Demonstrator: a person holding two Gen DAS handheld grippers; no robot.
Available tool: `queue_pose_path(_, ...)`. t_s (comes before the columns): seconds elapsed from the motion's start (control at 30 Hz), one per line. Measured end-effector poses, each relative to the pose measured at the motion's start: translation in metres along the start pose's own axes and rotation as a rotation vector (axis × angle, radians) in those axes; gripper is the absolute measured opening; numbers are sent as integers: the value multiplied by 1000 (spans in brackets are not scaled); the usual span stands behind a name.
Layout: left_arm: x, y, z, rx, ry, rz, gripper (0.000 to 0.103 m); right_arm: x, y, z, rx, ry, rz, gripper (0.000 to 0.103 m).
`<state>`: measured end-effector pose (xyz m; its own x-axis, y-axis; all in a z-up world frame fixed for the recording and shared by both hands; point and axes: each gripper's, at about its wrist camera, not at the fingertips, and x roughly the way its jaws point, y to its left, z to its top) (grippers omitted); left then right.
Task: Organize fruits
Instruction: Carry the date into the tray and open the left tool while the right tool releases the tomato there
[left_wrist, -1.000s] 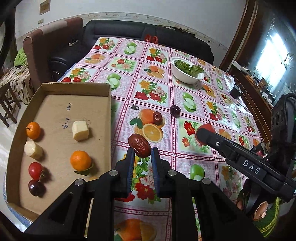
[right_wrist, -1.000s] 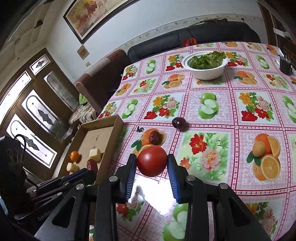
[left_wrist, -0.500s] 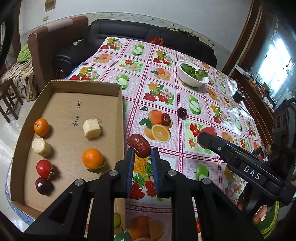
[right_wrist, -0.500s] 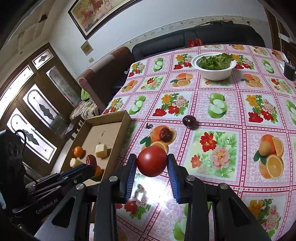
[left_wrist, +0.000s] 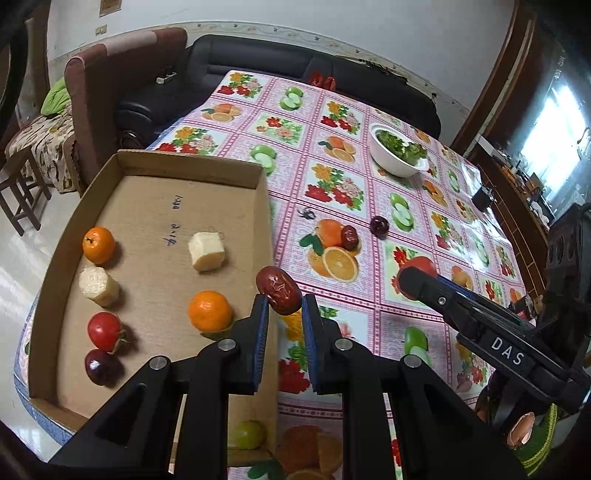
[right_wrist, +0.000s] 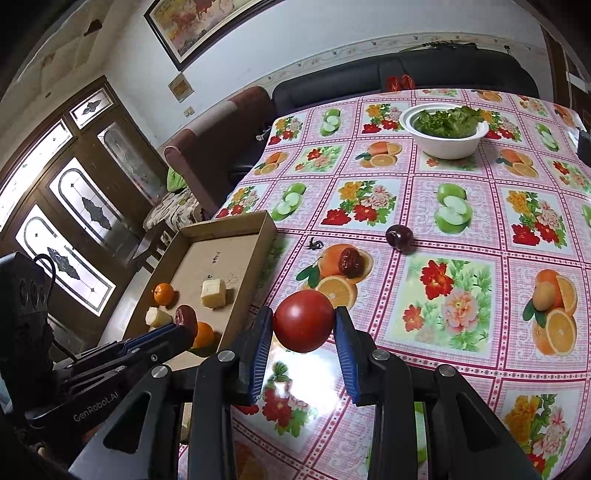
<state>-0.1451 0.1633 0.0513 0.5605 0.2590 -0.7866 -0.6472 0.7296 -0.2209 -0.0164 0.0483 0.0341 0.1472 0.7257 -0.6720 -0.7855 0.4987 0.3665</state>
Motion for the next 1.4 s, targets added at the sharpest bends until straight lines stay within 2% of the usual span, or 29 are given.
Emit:
queue_pose_path(0.6,13,64,18,-88,17,77,16,43,43,17,-62,48,47,34)
queue_pose_path(0.97,42,94,39,-161,65,129,16,101,81,43,-109,102,83,34)
queue_pose_path(1.4,69,98,38,-158,135,174,16,180,106,52,-204,212,43,34)
